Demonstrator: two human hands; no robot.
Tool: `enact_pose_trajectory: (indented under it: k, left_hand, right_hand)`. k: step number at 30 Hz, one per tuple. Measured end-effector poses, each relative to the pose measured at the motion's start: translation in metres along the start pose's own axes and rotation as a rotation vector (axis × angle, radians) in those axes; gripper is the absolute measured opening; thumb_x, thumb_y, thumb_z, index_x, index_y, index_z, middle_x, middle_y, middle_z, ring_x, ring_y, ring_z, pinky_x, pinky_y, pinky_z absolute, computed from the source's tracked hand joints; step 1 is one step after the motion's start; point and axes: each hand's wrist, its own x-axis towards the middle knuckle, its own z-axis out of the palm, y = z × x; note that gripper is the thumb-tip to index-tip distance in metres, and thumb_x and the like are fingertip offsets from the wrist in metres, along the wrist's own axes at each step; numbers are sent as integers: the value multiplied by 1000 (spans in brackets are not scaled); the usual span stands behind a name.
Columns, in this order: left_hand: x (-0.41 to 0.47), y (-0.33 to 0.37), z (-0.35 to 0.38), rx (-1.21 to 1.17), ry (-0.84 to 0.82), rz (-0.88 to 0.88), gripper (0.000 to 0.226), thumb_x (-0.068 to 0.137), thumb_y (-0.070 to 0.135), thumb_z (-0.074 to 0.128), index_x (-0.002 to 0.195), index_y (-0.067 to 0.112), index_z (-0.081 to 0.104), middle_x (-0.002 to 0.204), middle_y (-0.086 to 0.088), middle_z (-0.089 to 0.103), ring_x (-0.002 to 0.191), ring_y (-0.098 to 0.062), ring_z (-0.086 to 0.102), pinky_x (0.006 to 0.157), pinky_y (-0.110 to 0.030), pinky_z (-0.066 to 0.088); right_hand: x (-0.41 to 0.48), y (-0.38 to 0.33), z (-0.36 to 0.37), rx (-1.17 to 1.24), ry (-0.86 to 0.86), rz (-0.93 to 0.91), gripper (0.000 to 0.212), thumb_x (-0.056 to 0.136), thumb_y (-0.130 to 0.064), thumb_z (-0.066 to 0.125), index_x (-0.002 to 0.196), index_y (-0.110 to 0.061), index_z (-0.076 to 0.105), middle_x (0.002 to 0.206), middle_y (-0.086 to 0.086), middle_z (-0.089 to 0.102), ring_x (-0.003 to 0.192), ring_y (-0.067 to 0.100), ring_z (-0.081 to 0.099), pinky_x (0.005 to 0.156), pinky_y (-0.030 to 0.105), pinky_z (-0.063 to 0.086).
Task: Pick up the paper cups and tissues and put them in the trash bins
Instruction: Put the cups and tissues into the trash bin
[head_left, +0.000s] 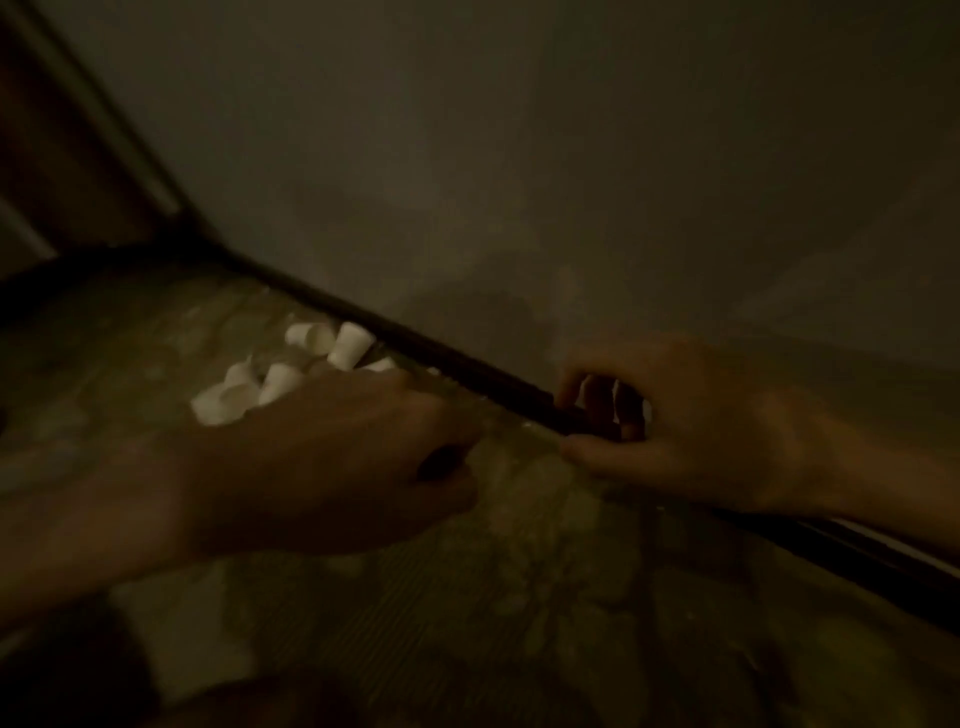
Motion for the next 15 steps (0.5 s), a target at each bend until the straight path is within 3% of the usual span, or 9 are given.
enact_pose_trajectory:
  k: [2, 5, 8, 11, 15]
  left_hand:
    - [-22, -36, 41, -162, 6, -59, 39, 80, 65, 22, 80, 37, 50, 81, 20, 58, 78, 5, 51, 66, -19, 39]
    - [-35, -87, 101, -406, 37, -190, 18, 86, 55, 36, 73, 48, 46, 68, 25, 54, 71, 10, 55, 55, -10, 40]
    - [-39, -124, 148, -598, 74, -340, 9, 86, 54, 43, 79, 52, 47, 69, 23, 56, 75, 12, 57, 52, -11, 40]
    - [-33, -158, 179, -762, 159, -516, 20, 85, 56, 46, 85, 40, 59, 70, 17, 59, 71, 8, 58, 50, -12, 39]
    - [-21, -208, 220, -845, 251, -840, 12, 91, 39, 61, 94, 27, 63, 85, 11, 63, 73, 0, 58, 60, -22, 44]
  right_hand:
    - [47, -4, 37, -2, -82, -27, 23, 74, -54, 57, 89, -37, 57, 75, -13, 59, 73, 2, 56, 58, 17, 41]
    - [99, 2, 92, 52, -171, -38, 24, 75, -55, 55, 88, -35, 58, 72, -11, 60, 73, 2, 58, 58, 22, 46]
    - [143, 4, 134, 103, -319, -34, 14, 77, -52, 56, 87, -42, 56, 84, -20, 62, 79, -8, 59, 58, 11, 45]
    - [191, 3, 160, 75, -483, -24, 12, 85, -45, 61, 95, -47, 54, 85, -22, 59, 88, -19, 52, 66, 2, 42]
    - [263, 3, 182, 73, -628, 39, 28, 90, -39, 64, 117, -35, 57, 108, -16, 62, 90, -2, 61, 74, 20, 54]
